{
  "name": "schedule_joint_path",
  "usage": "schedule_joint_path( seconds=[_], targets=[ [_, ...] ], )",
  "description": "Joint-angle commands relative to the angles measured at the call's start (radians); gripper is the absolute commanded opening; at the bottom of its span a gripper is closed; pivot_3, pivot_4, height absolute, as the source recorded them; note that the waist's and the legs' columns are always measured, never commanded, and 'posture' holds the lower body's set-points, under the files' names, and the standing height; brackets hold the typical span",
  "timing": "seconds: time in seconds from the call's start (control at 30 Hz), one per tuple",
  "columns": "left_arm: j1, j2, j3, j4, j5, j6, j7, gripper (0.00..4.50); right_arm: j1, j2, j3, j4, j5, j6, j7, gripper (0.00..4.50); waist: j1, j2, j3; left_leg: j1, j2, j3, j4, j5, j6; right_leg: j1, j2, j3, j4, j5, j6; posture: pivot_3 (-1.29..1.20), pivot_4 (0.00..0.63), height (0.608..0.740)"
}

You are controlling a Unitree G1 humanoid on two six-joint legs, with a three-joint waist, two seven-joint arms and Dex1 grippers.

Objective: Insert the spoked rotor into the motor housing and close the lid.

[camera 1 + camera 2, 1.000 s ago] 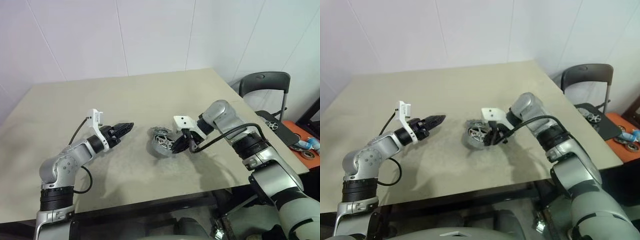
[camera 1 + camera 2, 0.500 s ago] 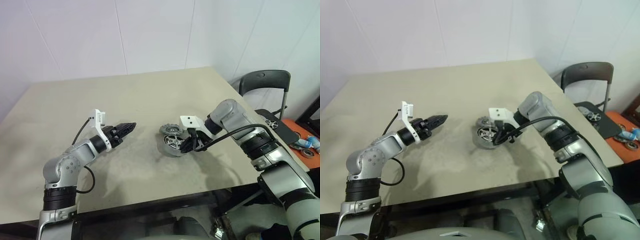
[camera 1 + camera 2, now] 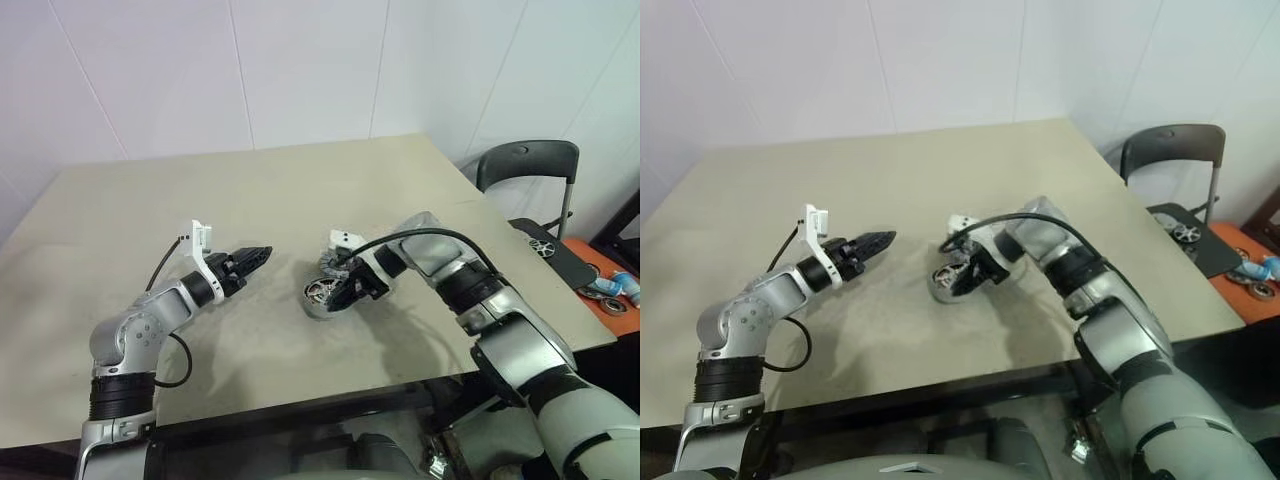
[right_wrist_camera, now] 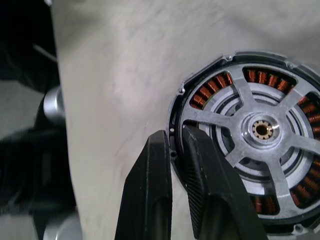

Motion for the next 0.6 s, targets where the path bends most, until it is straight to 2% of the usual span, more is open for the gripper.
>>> schedule_joint_path(
  seconds=[0.03, 0.1, 0.2, 0.3, 0.5, 0.6],
  targets=[
    [0.005, 0.001, 0.017, -0.042, -0.013, -0.01, -0.001, 2.32, -0.042, 0.018, -0.026, 0.061, -0.009, -0.015, -0.074, 0.34, -0.002, 0.0, 0.0, 0.0, 0.0, 0.0, 0.0, 0.0, 0.0, 0.0, 0.0, 0.0, 0.0, 0.0, 0.0, 0.0, 0.0, 0.74],
    [0.008, -0.001, 0.015, -0.047, -0.014, -0.008, 0.004, 2.32, -0.026, 0.016, -0.018, 0.046, -0.018, -0.085, -0.088, 0.34, -0.004, 0.0, 0.0, 0.001, 0.0, 0.0, 0.001, 0.001, -0.001, 0.001, 0.0, 0.0, 0.001, 0.0, 0.0, 0.0, 0.0, 0.74],
    [0.012, 0.001, 0.018, -0.055, -0.017, -0.004, 0.008, 2.32, -0.003, -0.001, -0.002, 0.015, -0.019, -0.142, -0.074, 1.01, -0.004, 0.0, 0.0, 0.001, 0.0, 0.0, 0.001, 0.001, -0.002, 0.001, 0.001, -0.001, 0.001, -0.001, 0.002, 0.0, 0.0, 0.74],
    [0.017, 0.0, 0.02, -0.062, -0.019, -0.003, 0.01, 2.32, 0.002, -0.006, -0.004, 0.003, 0.001, -0.121, -0.044, 2.01, -0.004, 0.0, 0.0, 0.001, 0.001, 0.0, 0.001, 0.001, -0.002, 0.001, 0.001, -0.001, 0.001, 0.0, 0.001, 0.0, 0.0, 0.74],
    [-0.011, 0.008, 0.029, -0.043, -0.025, 0.006, 0.007, 2.32, -0.008, -0.028, -0.039, -0.09, 0.077, -0.105, 0.034, 2.01, -0.003, 0.0, 0.0, 0.0, 0.0, -0.001, 0.001, 0.001, -0.002, 0.0, 0.001, -0.001, 0.0, 0.001, -0.001, 0.0, 0.0, 0.74],
    [-0.021, 0.013, 0.022, -0.04, -0.024, 0.011, -0.003, 2.32, -0.005, -0.084, -0.039, -0.184, 0.096, -0.152, 0.085, 2.01, -0.002, 0.0, 0.0, -0.001, 0.0, -0.001, 0.0, 0.001, -0.002, -0.001, 0.001, -0.002, 0.0, 0.001, -0.001, 0.0, 0.0, 0.74]
  ],
)
